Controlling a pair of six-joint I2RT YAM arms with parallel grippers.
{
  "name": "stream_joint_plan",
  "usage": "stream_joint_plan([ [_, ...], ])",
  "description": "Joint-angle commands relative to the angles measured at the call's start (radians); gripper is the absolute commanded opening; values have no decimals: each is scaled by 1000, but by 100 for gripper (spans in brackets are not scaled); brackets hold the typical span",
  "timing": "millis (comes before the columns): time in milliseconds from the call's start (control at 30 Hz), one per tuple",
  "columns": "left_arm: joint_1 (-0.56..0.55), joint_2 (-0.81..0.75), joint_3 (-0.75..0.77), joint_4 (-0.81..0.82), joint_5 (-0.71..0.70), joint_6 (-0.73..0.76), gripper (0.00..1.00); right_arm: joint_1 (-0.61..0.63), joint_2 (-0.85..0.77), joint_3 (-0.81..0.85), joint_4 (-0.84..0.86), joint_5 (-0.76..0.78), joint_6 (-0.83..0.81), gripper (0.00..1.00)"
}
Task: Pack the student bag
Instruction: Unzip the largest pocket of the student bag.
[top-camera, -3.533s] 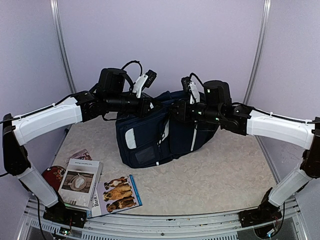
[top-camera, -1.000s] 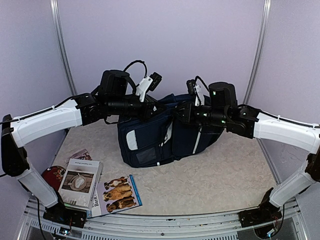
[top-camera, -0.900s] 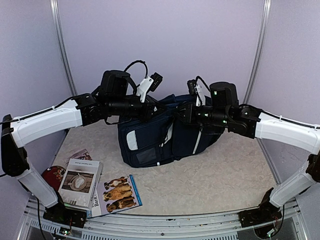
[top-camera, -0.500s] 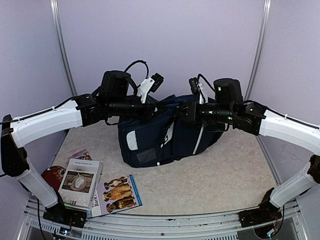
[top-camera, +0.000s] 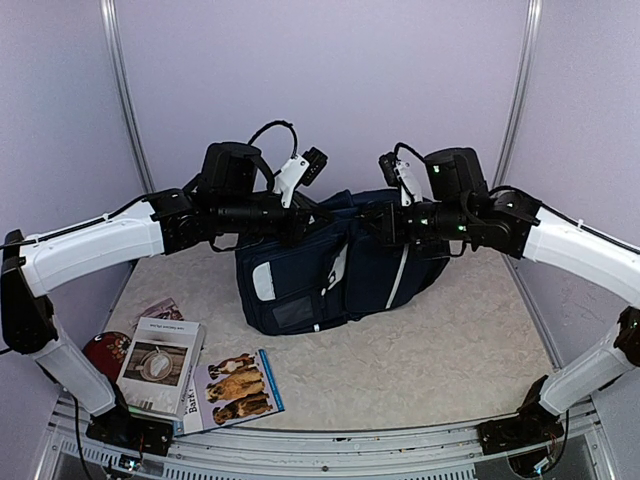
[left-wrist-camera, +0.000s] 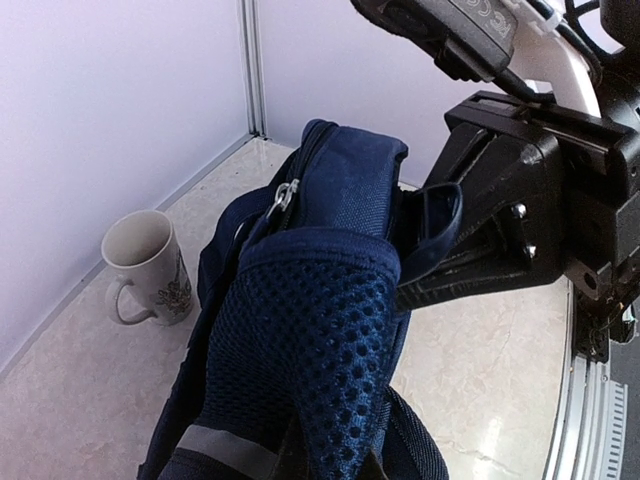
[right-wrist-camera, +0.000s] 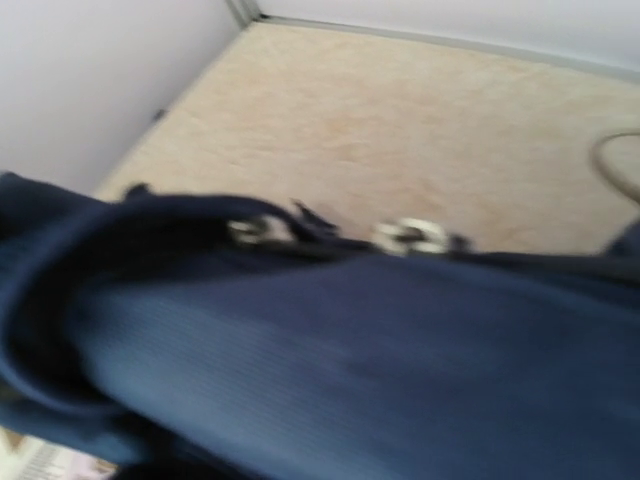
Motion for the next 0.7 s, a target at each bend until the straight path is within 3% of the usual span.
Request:
stream_joint_plan([
  [0,-5,-44,1,29,4,34,0,-50,-56,44,-159,157,-134,0],
  [200,14,-80,-14,33,22,51,0,-209,-134,-9,-228,126,-206,0],
  [400,102,-154,-107,169,201,-39,0,-361,-186,-49,-262,90,-270,0],
  [533,113,-182,-151,216,264,-39,0,-389,-189,-36,-256,17,-315,0],
  [667,110,-226,-208,318,341,-44,0,-390,-138,81,-297,-63,-384,0],
])
